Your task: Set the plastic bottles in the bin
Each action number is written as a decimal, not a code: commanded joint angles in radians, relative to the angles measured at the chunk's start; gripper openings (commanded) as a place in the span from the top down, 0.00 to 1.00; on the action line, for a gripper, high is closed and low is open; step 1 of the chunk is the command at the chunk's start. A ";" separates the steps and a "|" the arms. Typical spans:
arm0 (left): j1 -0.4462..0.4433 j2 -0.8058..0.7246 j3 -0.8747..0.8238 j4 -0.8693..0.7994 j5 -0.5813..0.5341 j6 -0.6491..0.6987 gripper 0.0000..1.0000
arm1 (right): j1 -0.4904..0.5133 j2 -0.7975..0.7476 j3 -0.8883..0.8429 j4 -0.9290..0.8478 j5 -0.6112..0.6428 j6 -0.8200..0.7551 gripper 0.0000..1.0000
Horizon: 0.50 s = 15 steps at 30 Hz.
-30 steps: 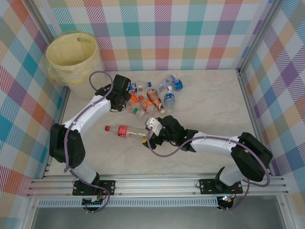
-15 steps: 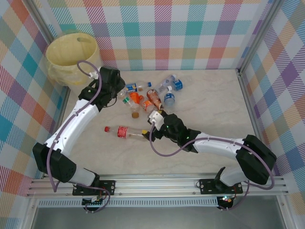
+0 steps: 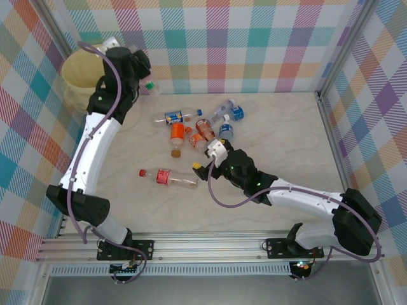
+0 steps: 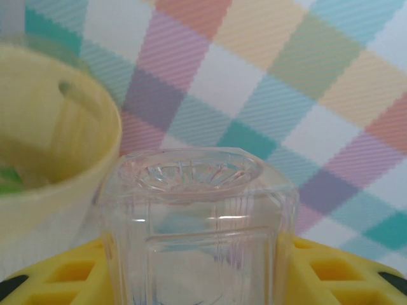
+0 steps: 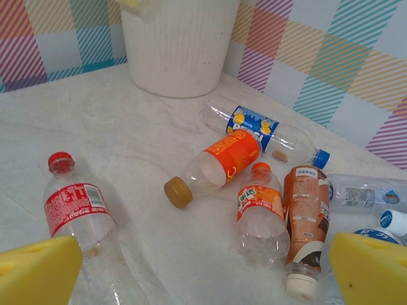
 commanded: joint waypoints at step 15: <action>0.230 0.233 0.210 0.393 -0.086 0.365 1.00 | 0.009 -0.082 -0.050 -0.007 0.061 0.062 0.00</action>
